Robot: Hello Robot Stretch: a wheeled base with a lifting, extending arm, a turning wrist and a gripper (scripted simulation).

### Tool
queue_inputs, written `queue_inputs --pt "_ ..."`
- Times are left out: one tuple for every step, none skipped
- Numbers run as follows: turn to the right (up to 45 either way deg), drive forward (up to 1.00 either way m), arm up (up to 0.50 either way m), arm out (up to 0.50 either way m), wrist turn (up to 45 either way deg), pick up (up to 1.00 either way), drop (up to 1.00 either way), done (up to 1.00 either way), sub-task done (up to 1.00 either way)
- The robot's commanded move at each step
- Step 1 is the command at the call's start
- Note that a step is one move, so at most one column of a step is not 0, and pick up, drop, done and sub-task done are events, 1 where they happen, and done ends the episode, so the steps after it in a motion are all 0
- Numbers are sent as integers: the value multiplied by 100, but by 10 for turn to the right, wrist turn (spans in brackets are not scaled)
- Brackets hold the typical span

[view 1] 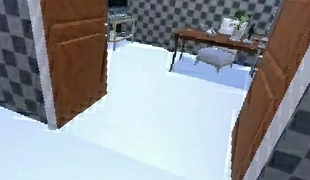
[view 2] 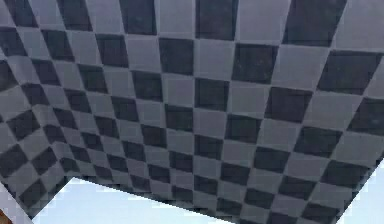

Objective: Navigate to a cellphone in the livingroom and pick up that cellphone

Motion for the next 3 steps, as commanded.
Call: queue_inputs --pt "30 0 0 0 0 0 0 0 0" --pt "0 100 0 0 0 0 0 0 0" --pt "0 100 0 0 0 0 0 0 0"
